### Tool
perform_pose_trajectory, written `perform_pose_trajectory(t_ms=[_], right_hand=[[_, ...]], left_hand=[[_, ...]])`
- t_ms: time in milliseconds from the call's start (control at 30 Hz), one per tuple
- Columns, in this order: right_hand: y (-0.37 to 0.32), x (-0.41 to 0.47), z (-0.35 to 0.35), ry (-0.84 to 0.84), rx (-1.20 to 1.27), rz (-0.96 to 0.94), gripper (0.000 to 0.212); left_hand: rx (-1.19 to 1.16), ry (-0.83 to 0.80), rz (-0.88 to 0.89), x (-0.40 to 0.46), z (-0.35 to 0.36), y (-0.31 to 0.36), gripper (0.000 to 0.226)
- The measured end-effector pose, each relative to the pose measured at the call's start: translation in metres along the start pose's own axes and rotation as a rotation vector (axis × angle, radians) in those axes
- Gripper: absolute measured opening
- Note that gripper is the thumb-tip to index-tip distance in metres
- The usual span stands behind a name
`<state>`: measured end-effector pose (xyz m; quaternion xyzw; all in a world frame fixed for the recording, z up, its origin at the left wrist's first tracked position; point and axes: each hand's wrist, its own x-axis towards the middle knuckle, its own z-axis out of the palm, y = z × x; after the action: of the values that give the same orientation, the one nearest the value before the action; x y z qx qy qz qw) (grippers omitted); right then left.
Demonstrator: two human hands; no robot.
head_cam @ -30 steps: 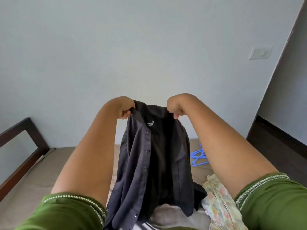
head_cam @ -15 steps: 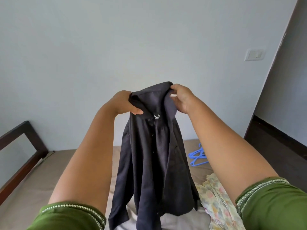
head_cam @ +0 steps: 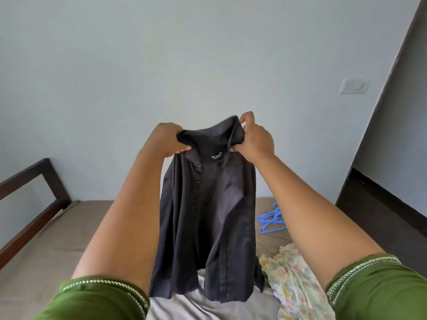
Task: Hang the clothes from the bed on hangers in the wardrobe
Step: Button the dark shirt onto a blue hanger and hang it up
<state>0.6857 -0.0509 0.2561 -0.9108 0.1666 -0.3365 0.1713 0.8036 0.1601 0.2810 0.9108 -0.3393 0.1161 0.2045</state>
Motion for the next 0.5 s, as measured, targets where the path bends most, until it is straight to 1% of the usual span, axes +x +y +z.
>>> perform_pose_trajectory(t_ms=[67, 100, 133, 167, 200, 267, 300, 367, 433, 467, 500], right_hand=[[0.006, -0.003, -0.011, 0.019, -0.114, 0.025, 0.073], [0.01, -0.004, -0.016, 0.001, -0.1, 0.034, 0.069], [0.014, -0.006, -0.022, -0.007, -0.048, 0.021, 0.055], [0.018, -0.009, -0.028, -0.023, 0.041, 0.016, 0.036], [0.02, -0.013, -0.035, -0.051, 0.154, 0.018, 0.029], [0.021, -0.022, -0.048, -0.122, 0.395, 0.072, 0.035], [0.018, -0.026, -0.056, -0.16, 0.471, 0.105, 0.037], [0.014, -0.033, -0.07, -0.215, 0.508, 0.121, 0.032], [0.013, -0.038, -0.078, -0.189, 0.464, 0.097, 0.033], [0.013, -0.041, -0.08, -0.163, 0.469, 0.083, 0.034], [0.014, -0.044, -0.082, -0.178, 0.507, 0.074, 0.032]], left_hand=[[-0.103, 0.005, -0.02, -0.007, 0.0, 0.009, 0.024], [-0.147, -0.009, -0.029, -0.01, 0.001, 0.012, 0.024], [-0.204, -0.027, -0.027, -0.014, 0.001, 0.016, 0.022], [-0.274, -0.046, -0.021, -0.019, 0.001, 0.021, 0.019], [-0.343, -0.063, -0.02, -0.026, 0.0, 0.028, 0.017], [-0.419, -0.071, -0.029, -0.037, -0.002, 0.04, 0.016], [-0.422, -0.06, -0.029, -0.043, -0.004, 0.047, 0.017], [-0.413, -0.023, -0.024, -0.055, -0.006, 0.062, 0.023], [-0.464, 0.036, -0.041, -0.066, -0.007, 0.075, 0.031], [-0.487, 0.044, -0.045, -0.073, -0.008, 0.081, 0.037], [-0.512, 0.01, -0.045, -0.079, -0.007, 0.085, 0.043]])
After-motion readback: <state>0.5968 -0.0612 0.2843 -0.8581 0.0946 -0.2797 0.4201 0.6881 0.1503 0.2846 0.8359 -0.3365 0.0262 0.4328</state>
